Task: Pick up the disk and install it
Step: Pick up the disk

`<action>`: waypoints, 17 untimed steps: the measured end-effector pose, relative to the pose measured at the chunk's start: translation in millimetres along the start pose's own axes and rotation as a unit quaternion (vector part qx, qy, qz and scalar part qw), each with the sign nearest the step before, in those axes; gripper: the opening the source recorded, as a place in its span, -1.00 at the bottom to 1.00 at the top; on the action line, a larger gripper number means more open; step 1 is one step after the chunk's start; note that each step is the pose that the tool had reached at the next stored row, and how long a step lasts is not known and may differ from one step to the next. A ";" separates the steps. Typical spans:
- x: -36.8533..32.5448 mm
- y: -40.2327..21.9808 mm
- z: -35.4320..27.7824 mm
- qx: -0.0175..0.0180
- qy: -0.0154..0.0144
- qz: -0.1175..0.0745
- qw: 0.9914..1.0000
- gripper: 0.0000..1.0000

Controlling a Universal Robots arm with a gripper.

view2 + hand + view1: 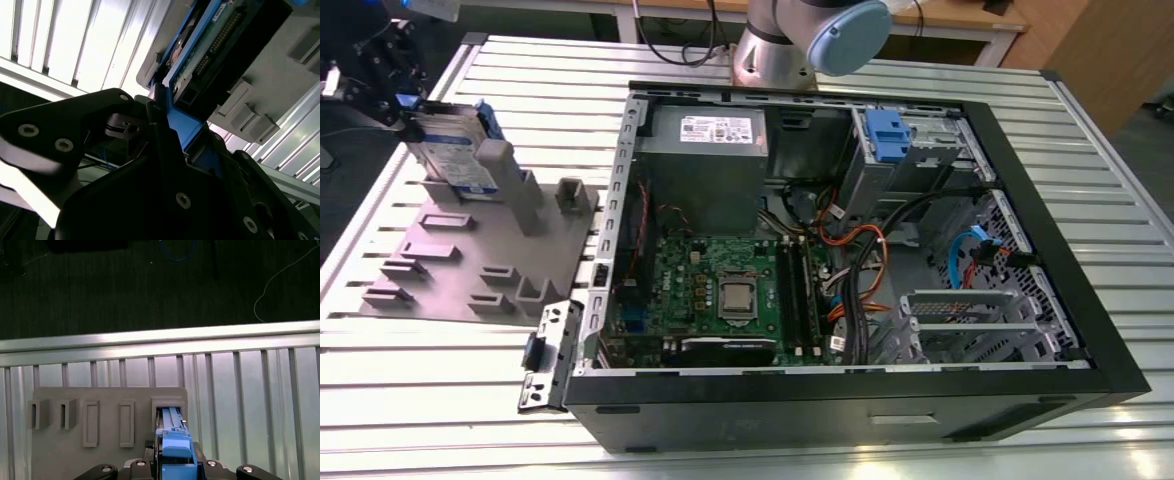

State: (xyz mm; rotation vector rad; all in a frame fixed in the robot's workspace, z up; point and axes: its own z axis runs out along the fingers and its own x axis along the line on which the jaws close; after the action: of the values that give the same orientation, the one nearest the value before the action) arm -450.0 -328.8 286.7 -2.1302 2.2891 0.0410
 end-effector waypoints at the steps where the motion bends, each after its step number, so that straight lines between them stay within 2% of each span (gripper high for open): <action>1: 0.0 0.0 0.0 0.000 0.000 -0.002 1.000 -0.25; 5: 0.0 0.0 0.0 0.000 0.000 -0.007 1.000 -0.25; 8: 0.0 0.0 0.0 -0.001 0.000 -0.018 1.000 -0.25; 17: 0.1 0.0 0.0 -0.001 0.001 -0.018 1.000 -0.25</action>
State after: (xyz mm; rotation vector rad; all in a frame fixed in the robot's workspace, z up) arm -449.9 -328.9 286.7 -2.1719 2.2511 0.0405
